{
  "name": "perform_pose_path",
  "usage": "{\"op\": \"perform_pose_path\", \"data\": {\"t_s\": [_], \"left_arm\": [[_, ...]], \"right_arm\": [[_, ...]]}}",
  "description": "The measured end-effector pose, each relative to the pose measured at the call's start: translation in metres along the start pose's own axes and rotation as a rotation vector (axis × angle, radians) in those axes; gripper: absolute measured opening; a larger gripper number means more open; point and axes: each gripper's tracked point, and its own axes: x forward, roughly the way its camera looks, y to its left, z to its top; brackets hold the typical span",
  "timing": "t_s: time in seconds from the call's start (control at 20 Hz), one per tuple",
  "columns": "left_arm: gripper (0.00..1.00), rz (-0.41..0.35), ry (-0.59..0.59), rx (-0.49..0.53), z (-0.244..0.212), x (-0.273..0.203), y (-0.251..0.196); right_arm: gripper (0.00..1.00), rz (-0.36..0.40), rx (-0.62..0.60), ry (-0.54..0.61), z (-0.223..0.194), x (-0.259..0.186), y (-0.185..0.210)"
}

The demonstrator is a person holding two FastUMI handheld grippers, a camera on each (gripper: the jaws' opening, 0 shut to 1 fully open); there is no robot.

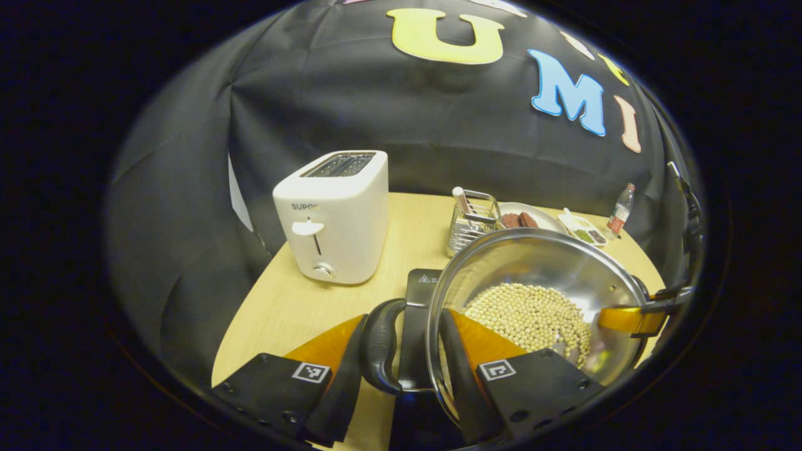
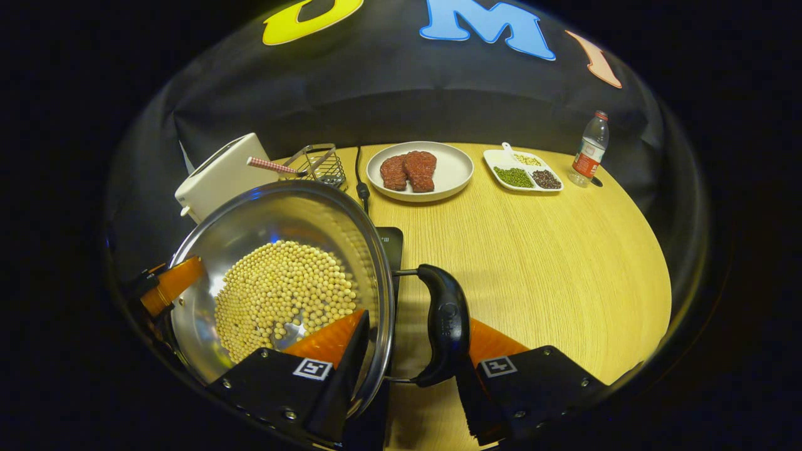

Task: First push the handle of the pot to place it horizontally, then grasp the pot with both hands and set it on the induction cooktop.

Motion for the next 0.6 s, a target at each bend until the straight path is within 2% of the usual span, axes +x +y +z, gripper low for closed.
{"op": "perform_pose_path", "data": {"t_s": [0.05,0.1,0.15,0.4,0.45,0.5,0.55,0.6], "left_arm": [[0.72,0.002,-0.001,-0.007,0.0009,0.0005,0.0004],[0.68,0.005,-0.002,-0.007,0.0014,0.0007,0.0017],[0.72,0.009,-0.001,-0.008,0.0012,-0.0002,0.0031],[0.68,0.023,-0.005,-0.016,0.0022,-0.0051,0.0037],[0.72,0.025,-0.007,-0.018,0.0026,-0.0054,0.0038],[0.72,0.03,-0.01,-0.022,0.003,-0.0069,0.0044],[0.72,0.036,-0.011,-0.035,0.0033,-0.0073,0.0052],[0.73,0.046,-0.01,-0.051,0.0028,-0.009,0.0059]], "right_arm": [[0.71,0.002,-0.003,-0.002,0.0014,0.0009,0.0004],[0.71,0.005,-0.009,-0.005,0.0023,0.0013,0.0006],[0.71,0.007,-0.014,-0.007,0.0041,0.0023,0.0011],[0.71,0.026,-0.034,-0.012,0.0083,0.0067,0.0024],[0.71,0.029,-0.035,-0.014,0.0091,0.0072,0.0026],[0.66,0.033,-0.035,-0.016,0.01,0.0075,0.0029],[0.71,0.037,-0.033,-0.018,0.0106,0.008,0.0023],[0.71,0.039,-0.032,-0.017,0.0109,0.0087,0.0033]]}}
